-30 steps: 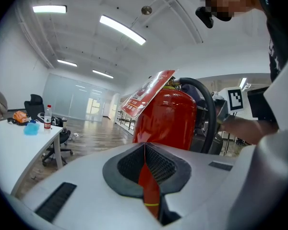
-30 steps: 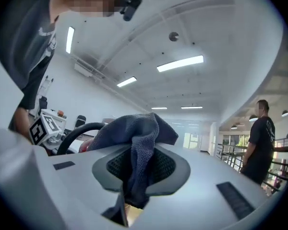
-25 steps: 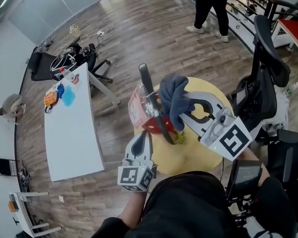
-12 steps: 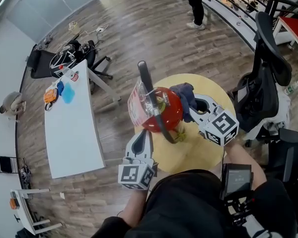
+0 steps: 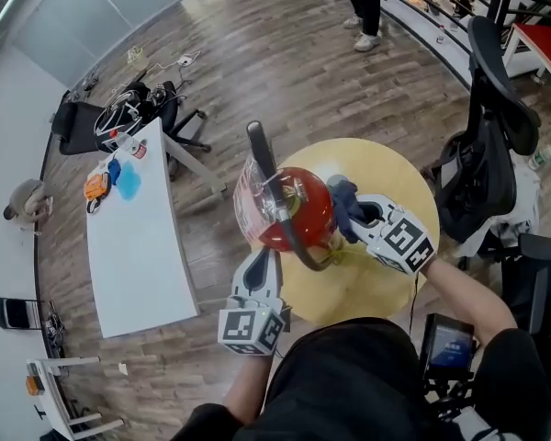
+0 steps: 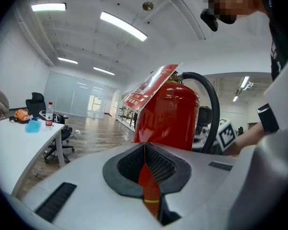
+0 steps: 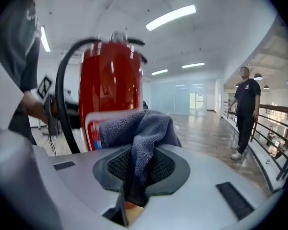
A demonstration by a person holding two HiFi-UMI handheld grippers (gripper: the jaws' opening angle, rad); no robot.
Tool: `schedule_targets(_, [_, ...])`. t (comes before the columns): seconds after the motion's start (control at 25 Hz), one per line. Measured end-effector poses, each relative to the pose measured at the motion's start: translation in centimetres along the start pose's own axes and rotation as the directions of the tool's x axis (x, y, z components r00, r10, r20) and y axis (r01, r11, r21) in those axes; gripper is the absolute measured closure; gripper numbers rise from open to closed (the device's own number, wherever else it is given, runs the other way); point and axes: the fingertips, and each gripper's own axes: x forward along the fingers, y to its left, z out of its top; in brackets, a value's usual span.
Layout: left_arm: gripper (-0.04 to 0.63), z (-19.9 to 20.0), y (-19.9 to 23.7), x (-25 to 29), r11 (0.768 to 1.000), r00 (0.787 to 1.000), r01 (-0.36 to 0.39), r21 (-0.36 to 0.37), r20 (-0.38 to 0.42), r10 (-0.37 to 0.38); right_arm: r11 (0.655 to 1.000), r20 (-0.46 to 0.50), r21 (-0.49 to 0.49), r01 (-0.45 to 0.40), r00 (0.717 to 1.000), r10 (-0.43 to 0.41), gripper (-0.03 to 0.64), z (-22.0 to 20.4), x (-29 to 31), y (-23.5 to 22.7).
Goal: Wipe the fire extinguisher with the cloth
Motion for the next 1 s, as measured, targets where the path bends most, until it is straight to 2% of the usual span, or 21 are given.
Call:
schedule_targets(0.12, [0.572, 0.0, 0.0, 0.0, 1.0, 1.0, 0.0, 0.002, 0.001, 0.0, 0.999, 0.217, -0.032, 0.002, 0.976, 0.005, 0.54, 10.5, -3.3, -0.3])
schedule_targets(0.16, [0.572, 0.0, 0.0, -0.1, 1.0, 1.0, -0.002, 0.002, 0.004, 0.002, 0.999, 0.255, -0.051, 0.019, 0.967, -0.005, 0.541, 12.6, -4.1, -0.2])
schedule_targets(0.24, [0.572, 0.1, 0.0, -0.1, 1.0, 1.0, -0.009, 0.001, 0.013, 0.009, 0.999, 0.281, -0.048, 0.024, 0.96, -0.01, 0.541, 13.4, -4.6, 0.0])
schedule_targets(0.36, [0.572, 0.5, 0.1, -0.2, 1.0, 1.0, -0.015, 0.002, 0.021, 0.015, 0.997, 0.246, 0.083, 0.0, 0.969, -0.02, 0.541, 8.7, -3.1, -0.2])
schedule_targets(0.48, [0.572, 1.0, 0.1, 0.1, 1.0, 0.999, -0.021, 0.007, 0.031, 0.021, 0.982, 0.116, 0.182, 0.041, 0.991, -0.063, 0.541, 1.6, -0.4, -1.0])
schedule_targets(0.6, [0.572, 1.3, 0.1, -0.1, 0.999, 0.999, -0.035, 0.004, 0.033, 0.035, 0.973, 0.026, 0.218, 0.073, 0.996, -0.081, 0.541, -2.6, 1.3, -1.3])
schedule_targets(0.72, [0.572, 1.4, 0.0, -0.2, 0.999, 0.998, -0.042, 0.007, 0.037, 0.041, 0.985, 0.021, 0.137, 0.103, 0.994, -0.107, 0.542, -1.2, 0.8, -1.0])
schedule_targets(0.8, [0.572, 1.5, 0.0, -0.2, 0.999, 0.998, -0.041, 0.008, 0.04, 0.04, 0.992, 0.113, 0.098, 0.08, 0.989, -0.09, 0.543, 2.7, -0.9, -0.6])
schedule_targets(0.92, [0.572, 1.3, 0.1, -0.1, 0.999, 0.998, -0.044, 0.001, 0.043, 0.043, 0.998, 0.285, -0.027, 0.058, 0.957, -0.048, 0.543, 10.9, -3.7, -0.1])
schedule_targets(1.0, [0.573, 1.1, 0.2, 0.0, 0.999, 0.998, -0.049, -0.01, 0.044, 0.05, 0.989, 0.315, -0.128, 0.069, 0.949, -0.025, 0.543, 13.7, -4.6, 0.0])
